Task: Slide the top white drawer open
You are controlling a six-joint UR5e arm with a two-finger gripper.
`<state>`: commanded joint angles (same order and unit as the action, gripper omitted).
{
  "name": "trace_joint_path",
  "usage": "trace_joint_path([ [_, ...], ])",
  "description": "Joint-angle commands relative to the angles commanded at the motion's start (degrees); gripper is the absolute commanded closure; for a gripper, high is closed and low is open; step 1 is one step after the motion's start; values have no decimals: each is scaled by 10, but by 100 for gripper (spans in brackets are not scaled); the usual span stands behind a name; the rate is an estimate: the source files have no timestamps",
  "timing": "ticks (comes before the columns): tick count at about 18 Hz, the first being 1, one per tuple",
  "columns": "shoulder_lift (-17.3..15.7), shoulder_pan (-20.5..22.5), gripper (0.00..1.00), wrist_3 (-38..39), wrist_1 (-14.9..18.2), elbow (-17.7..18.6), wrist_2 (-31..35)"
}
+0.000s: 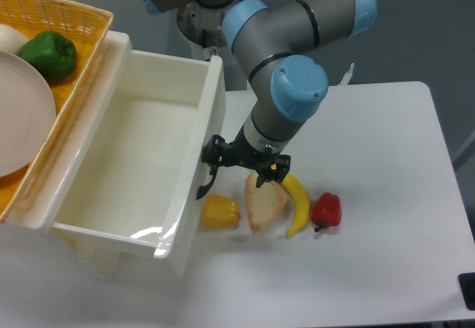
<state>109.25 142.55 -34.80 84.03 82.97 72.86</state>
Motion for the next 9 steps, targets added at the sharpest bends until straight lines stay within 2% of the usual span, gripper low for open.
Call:
trace_joint_path([
  [9, 0, 13, 0, -18, -2, 0, -10],
])
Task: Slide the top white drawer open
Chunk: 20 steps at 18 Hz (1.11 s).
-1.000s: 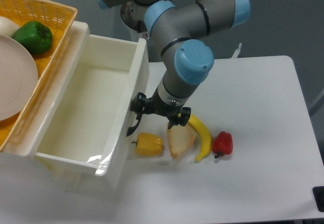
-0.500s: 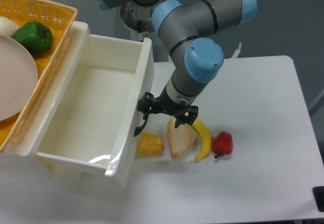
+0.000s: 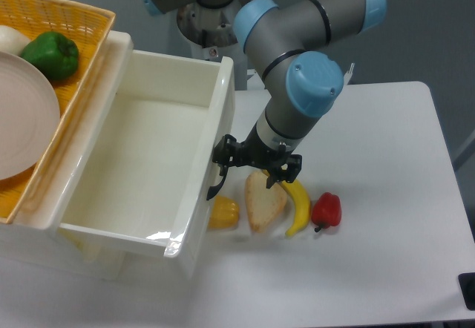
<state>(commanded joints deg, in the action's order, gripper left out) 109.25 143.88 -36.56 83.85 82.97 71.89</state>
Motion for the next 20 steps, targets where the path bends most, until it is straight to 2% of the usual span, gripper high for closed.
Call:
trace_joint_path([
  [20, -8, -10, 0, 2, 14, 11, -29],
])
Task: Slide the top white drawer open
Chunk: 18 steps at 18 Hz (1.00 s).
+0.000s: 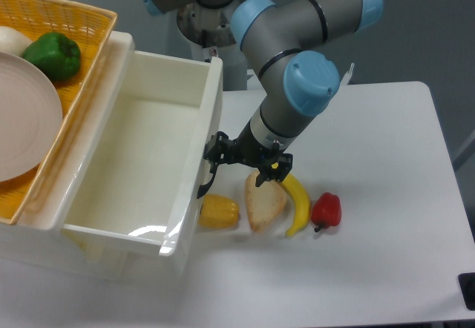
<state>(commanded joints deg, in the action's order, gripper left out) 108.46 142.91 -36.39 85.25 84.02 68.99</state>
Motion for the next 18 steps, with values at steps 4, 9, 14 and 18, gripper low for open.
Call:
trace_joint_path([
  [4, -2, 7, 0, 0, -4, -2, 3],
  [9, -5, 26, 0, -29, -26, -2, 8],
  [14, -2, 33, 0, -103, -42, 0, 32],
  [18, 13, 30, 0, -188, -61, 3, 103],
])
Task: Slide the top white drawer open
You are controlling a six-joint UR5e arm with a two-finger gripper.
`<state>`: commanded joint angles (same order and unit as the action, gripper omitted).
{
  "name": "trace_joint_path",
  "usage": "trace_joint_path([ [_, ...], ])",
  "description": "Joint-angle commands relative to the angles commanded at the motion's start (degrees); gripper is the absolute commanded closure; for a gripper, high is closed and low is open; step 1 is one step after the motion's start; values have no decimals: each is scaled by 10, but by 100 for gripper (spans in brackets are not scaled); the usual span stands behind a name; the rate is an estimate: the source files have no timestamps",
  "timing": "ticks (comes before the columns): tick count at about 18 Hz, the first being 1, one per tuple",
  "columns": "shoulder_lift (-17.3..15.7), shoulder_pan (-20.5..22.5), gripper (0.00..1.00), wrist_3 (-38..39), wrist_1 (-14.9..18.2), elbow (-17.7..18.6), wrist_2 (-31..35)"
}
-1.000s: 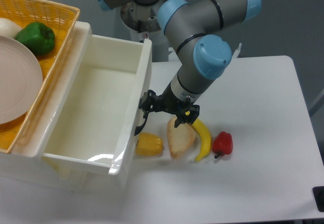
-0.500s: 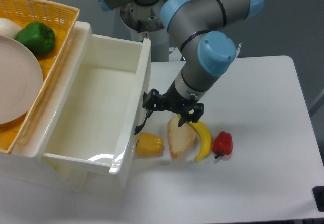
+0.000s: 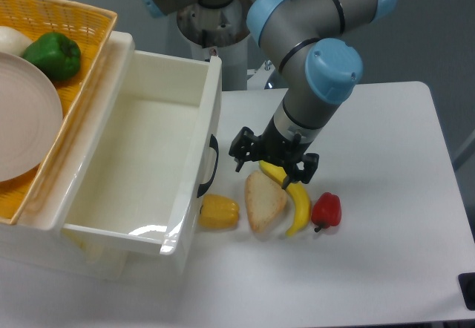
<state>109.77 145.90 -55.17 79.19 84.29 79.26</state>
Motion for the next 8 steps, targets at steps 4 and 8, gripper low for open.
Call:
trace_joint_path([
  [4, 8, 0, 0, -100, 0, 3, 21],
  [8, 7, 4, 0, -114, -11, 8, 24],
])
